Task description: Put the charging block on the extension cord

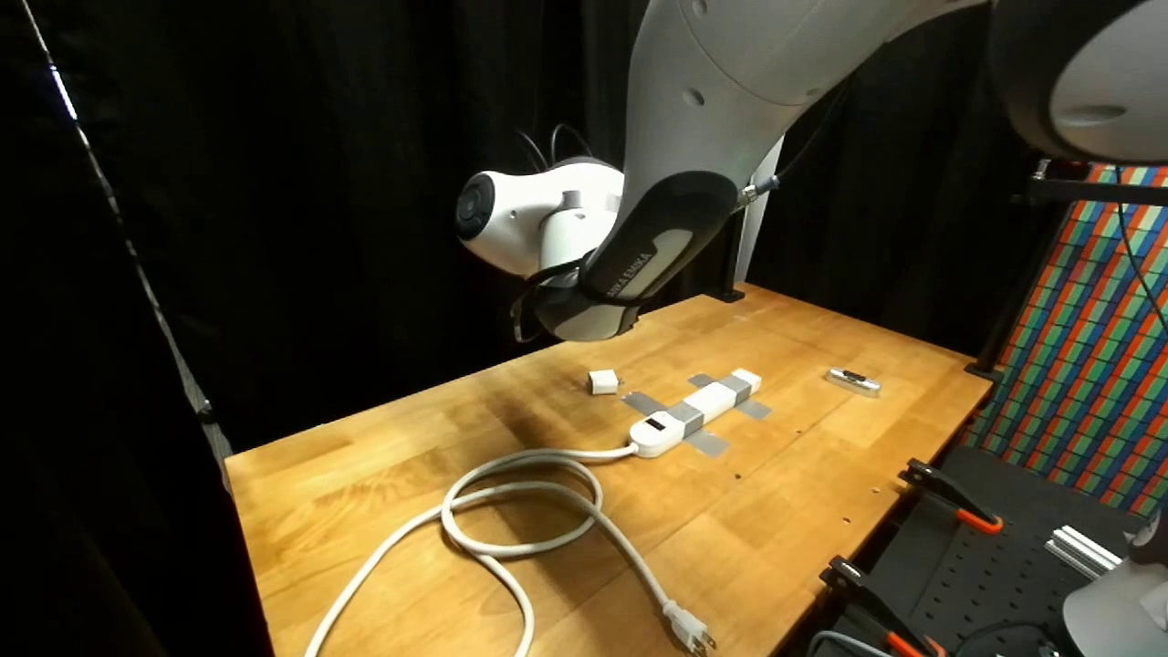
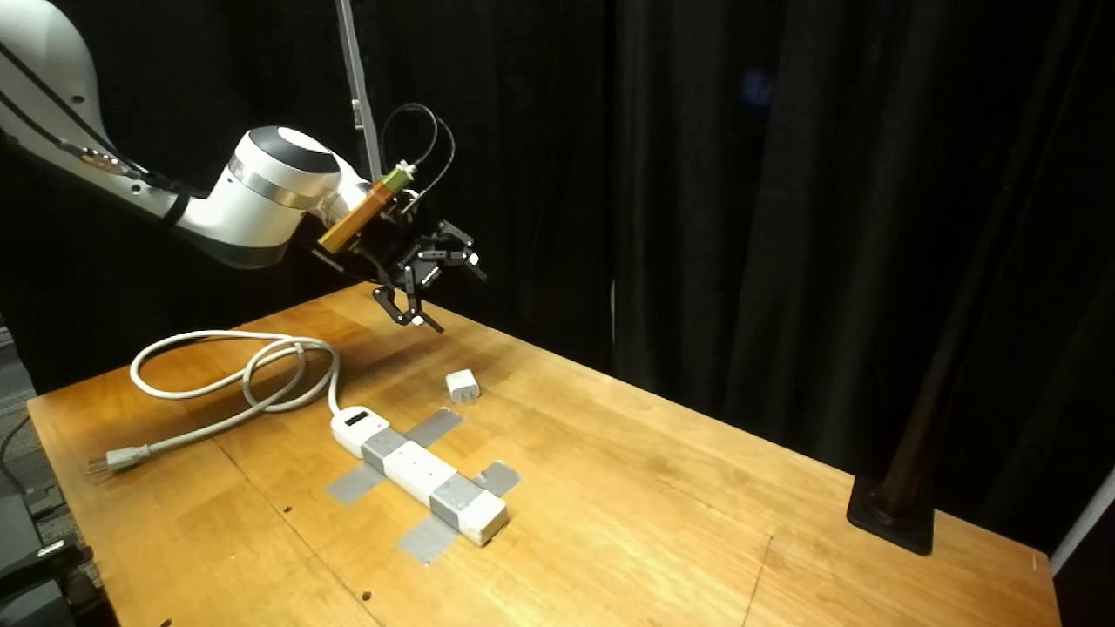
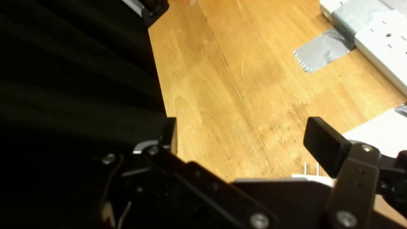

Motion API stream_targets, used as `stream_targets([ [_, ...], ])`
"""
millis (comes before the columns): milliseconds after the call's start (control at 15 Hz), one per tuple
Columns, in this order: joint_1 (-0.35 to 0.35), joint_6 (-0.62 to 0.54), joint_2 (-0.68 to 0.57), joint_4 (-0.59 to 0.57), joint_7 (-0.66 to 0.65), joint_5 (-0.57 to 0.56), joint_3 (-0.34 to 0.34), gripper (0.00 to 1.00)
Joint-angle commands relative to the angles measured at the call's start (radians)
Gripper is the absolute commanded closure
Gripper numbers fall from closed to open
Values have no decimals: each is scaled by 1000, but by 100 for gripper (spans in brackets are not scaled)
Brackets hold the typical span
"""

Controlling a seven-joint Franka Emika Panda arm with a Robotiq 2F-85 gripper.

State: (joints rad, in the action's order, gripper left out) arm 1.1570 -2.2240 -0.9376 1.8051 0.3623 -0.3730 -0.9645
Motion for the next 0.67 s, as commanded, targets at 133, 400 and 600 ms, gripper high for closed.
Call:
stream_targets([
  [133,-112,385,-131,-272,140,38,85,0],
  [400,-386,522,-52,-441,-1,-130,425,0],
  [600,-538,530,-80,-546,-81,-202,606,0],
])
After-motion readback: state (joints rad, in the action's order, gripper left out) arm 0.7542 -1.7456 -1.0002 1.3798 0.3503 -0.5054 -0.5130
